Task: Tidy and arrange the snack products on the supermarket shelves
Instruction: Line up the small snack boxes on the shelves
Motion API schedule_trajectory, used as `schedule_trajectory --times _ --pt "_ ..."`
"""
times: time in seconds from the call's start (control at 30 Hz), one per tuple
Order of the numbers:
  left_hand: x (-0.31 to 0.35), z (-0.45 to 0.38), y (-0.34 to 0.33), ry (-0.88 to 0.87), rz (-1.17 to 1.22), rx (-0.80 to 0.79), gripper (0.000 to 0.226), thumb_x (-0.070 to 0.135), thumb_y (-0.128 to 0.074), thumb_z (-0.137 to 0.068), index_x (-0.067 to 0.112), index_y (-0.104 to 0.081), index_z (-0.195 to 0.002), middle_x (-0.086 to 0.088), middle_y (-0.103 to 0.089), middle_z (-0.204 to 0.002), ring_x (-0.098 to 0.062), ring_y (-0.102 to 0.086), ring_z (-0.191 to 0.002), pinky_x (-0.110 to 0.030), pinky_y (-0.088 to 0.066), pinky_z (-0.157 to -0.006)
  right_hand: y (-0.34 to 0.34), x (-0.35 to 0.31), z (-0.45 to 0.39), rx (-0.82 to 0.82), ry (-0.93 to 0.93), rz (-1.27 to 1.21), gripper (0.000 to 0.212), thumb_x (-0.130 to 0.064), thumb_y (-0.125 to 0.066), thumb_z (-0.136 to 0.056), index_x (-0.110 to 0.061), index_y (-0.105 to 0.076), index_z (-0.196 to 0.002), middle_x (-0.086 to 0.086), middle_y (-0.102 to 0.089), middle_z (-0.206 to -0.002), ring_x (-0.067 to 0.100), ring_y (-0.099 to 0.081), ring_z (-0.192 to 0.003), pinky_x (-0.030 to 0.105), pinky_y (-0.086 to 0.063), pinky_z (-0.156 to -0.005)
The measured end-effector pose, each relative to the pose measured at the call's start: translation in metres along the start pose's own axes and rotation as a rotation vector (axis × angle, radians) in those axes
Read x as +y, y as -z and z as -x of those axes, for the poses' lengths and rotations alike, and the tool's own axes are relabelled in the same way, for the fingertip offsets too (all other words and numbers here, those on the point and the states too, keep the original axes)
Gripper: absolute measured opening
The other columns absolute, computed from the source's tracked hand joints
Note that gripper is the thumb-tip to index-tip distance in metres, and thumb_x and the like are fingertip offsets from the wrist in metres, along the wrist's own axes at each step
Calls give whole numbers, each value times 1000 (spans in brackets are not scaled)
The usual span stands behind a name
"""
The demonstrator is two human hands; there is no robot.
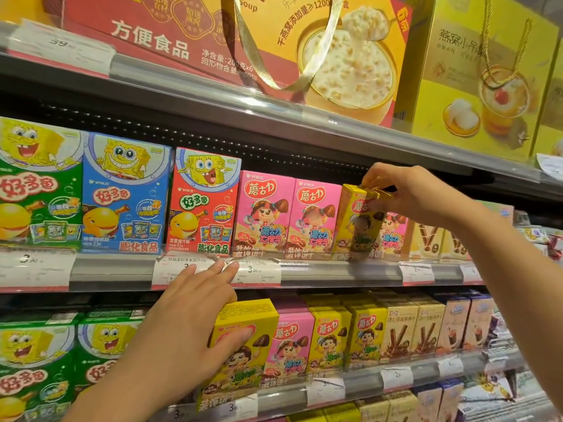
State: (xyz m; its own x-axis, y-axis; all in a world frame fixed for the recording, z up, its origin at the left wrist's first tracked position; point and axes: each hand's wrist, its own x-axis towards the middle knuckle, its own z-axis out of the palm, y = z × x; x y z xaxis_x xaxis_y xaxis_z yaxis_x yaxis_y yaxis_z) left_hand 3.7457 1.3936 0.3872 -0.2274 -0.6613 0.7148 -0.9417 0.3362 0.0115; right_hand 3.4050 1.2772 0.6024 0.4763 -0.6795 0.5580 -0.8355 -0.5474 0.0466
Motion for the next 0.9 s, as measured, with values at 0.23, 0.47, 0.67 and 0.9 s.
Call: schedule_trajectory --times 0.23,0.47,0.67,0.9 --pt "-2 1 -5 -1 23 20 45 79 -39 -91 41 -59 -106 15 -44 -154 -8 -38 -144 -35 -18 -117 -9 -4 -7 139 86 186 33 -24 -72 -92 -24 -68 -125 -1 -62 -121 20 -61 -101 34 -51 -80" --pt "-6 0 -6 -24 55 28 45 78 -41 -90 39 -60 -104 15 -44 -154 -7 -37 -145 -34 -19 -118 -18 -7 -3 159 36 127 37 -27 -70 -94 -25 -63 -130 -4 -69 -121 19 -63 -110 42 -56 -89" --pt "-5 0 -7 -14 55 21 42 79 -39 -90 43 -56 -103 17 -41 -156 -7 -34 -146 -33 -16 -119 -17 3 4 190 -21 3 35 -18 -60 -100 -21 -61 -135 -3 -66 -130 18 -60 -119 41 -52 -100" --pt "-5 0 -8 -14 59 30 42 80 -37 -89 44 -55 -100 18 -42 -155 -7 -36 -145 -34 -18 -118 -32 35 -2 153 -257 315 47 -20 -57 -100 -22 -49 -147 4 -55 -146 30 -45 -136 48 -47 -104"
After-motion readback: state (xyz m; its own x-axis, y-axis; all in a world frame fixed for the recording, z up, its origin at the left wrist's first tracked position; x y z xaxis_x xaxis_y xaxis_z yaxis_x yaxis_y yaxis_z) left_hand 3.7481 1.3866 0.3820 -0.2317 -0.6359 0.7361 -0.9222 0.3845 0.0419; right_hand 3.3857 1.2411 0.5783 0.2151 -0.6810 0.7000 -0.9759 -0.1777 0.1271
